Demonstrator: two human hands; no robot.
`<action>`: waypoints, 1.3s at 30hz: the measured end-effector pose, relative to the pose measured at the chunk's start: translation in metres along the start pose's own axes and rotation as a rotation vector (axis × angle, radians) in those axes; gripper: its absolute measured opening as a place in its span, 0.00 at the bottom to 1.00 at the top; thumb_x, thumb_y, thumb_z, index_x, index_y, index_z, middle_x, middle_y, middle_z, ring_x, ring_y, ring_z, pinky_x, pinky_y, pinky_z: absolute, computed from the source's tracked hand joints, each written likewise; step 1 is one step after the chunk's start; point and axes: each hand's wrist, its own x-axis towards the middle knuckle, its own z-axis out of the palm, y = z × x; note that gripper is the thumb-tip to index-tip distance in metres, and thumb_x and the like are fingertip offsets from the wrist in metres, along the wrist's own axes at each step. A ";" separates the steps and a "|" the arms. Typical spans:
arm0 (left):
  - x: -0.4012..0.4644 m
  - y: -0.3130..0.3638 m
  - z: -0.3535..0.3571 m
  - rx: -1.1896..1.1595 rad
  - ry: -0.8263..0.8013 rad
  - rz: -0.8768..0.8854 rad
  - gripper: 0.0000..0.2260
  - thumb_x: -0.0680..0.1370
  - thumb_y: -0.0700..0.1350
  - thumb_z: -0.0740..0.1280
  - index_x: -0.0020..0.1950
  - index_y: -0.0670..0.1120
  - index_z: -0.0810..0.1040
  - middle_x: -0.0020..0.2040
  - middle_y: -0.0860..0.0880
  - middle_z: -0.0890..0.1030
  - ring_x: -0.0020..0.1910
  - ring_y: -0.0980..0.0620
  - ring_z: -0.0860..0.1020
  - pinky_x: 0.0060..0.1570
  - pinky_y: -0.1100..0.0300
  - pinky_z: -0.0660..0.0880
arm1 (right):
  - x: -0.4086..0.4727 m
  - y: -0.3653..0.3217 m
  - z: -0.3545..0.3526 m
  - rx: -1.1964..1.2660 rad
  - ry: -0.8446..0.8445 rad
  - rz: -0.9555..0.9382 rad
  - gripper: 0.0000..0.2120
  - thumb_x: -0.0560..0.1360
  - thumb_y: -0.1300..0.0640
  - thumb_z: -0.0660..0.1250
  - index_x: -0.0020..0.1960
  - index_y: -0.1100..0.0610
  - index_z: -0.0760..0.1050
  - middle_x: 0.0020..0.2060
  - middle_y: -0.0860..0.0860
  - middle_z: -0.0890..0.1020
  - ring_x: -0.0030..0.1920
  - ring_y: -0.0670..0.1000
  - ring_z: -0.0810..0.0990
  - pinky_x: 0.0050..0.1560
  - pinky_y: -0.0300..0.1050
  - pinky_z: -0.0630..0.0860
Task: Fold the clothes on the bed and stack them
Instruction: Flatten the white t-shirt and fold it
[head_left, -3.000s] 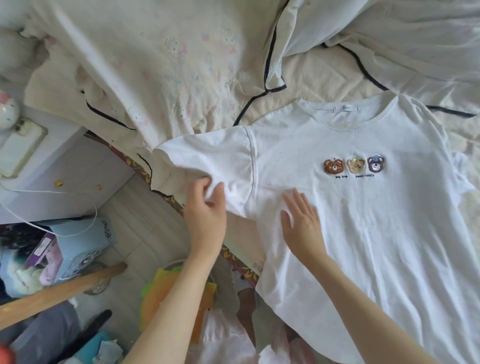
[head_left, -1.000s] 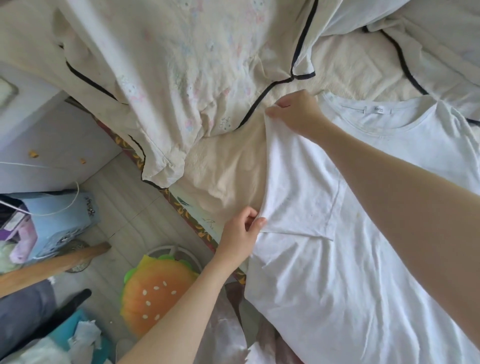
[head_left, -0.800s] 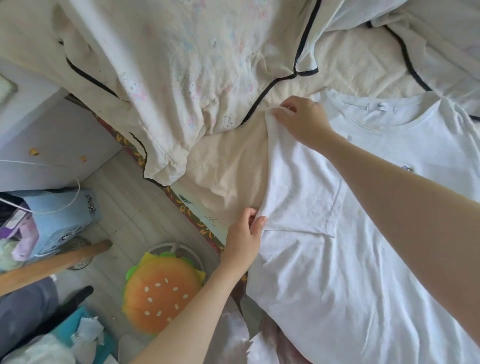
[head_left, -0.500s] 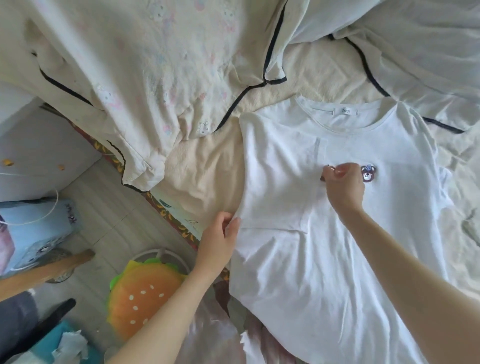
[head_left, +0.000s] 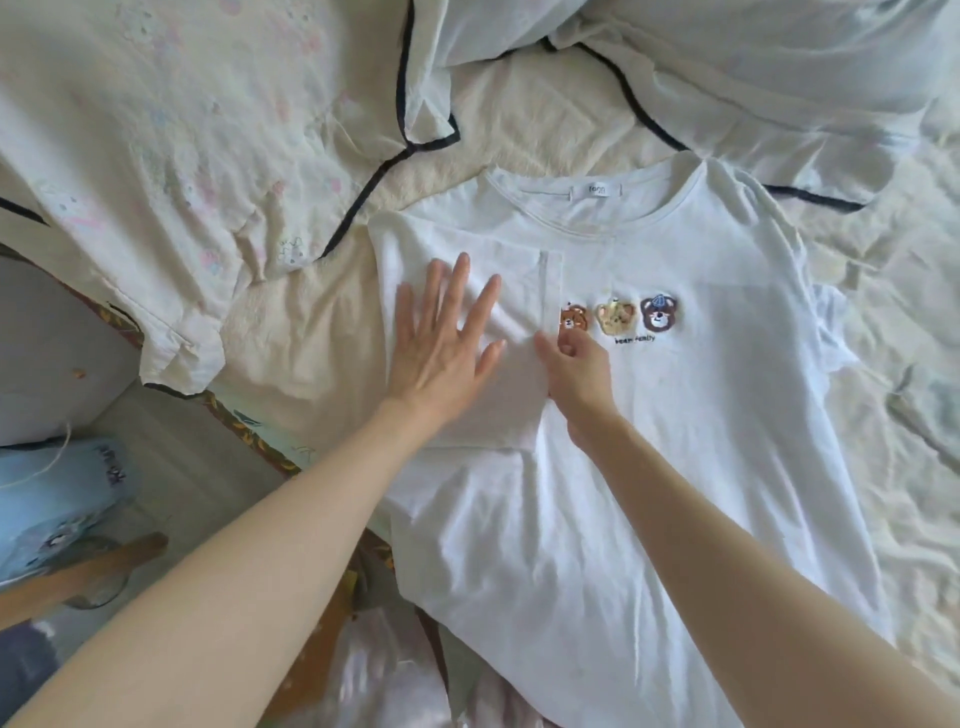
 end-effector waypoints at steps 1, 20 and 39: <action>0.004 -0.001 0.007 0.046 -0.050 -0.020 0.31 0.78 0.61 0.47 0.78 0.52 0.45 0.78 0.42 0.42 0.77 0.41 0.41 0.71 0.38 0.41 | -0.001 0.003 -0.002 -0.009 0.005 -0.014 0.14 0.77 0.57 0.64 0.33 0.53 0.68 0.28 0.47 0.70 0.31 0.49 0.70 0.35 0.47 0.69; 0.026 0.131 0.037 0.164 -0.078 0.095 0.30 0.77 0.64 0.47 0.77 0.58 0.44 0.78 0.47 0.41 0.76 0.42 0.38 0.64 0.29 0.35 | 0.064 0.061 -0.249 -0.224 0.542 -0.014 0.14 0.77 0.55 0.60 0.59 0.61 0.74 0.50 0.54 0.79 0.54 0.55 0.76 0.52 0.43 0.68; 0.055 0.169 0.048 0.432 -0.489 -0.083 0.33 0.74 0.72 0.42 0.73 0.63 0.32 0.75 0.50 0.29 0.75 0.42 0.32 0.63 0.26 0.46 | 0.122 0.060 -0.384 0.463 0.509 0.176 0.02 0.76 0.59 0.63 0.47 0.56 0.69 0.43 0.51 0.76 0.45 0.49 0.76 0.42 0.42 0.75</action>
